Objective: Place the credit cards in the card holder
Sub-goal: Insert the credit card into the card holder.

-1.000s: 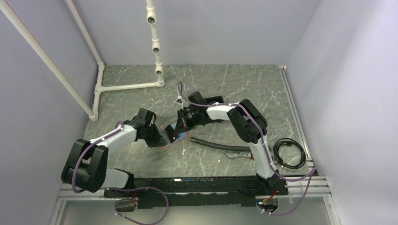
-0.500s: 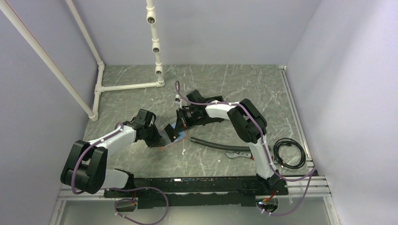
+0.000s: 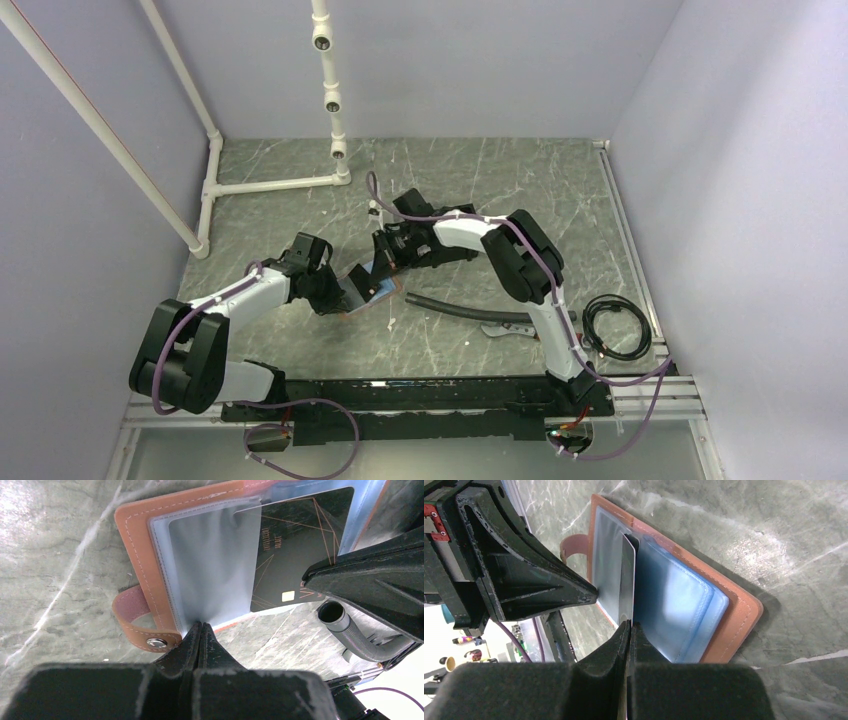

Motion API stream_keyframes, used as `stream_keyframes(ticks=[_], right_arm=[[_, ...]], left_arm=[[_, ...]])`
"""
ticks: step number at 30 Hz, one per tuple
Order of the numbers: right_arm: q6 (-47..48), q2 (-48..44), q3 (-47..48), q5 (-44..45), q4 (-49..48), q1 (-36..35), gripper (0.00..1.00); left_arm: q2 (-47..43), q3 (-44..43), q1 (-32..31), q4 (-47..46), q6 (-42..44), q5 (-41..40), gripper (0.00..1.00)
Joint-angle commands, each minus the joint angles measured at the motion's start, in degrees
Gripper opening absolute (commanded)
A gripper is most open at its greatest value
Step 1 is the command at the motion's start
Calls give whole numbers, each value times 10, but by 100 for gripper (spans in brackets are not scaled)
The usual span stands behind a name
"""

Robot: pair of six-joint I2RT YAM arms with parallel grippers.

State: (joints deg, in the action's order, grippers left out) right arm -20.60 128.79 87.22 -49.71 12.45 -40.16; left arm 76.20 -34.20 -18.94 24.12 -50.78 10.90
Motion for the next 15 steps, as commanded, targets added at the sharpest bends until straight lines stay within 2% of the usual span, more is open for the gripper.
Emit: stream_keyframes(ticks=[1, 9, 12, 15], right_arm=[[38, 13, 26, 35, 10, -1, 0], [25, -1, 10, 46, -6, -9, 0], [-8, -20, -29, 77, -57, -32, 0], [-63, -48, -90, 98, -150, -40, 0]], left_arm=[[7, 16, -1, 21, 4, -36, 0], [4, 16, -1, 20, 4, -34, 0], [7, 14, -1, 19, 5, -33, 0], [5, 12, -1, 20, 4, -34, 0]])
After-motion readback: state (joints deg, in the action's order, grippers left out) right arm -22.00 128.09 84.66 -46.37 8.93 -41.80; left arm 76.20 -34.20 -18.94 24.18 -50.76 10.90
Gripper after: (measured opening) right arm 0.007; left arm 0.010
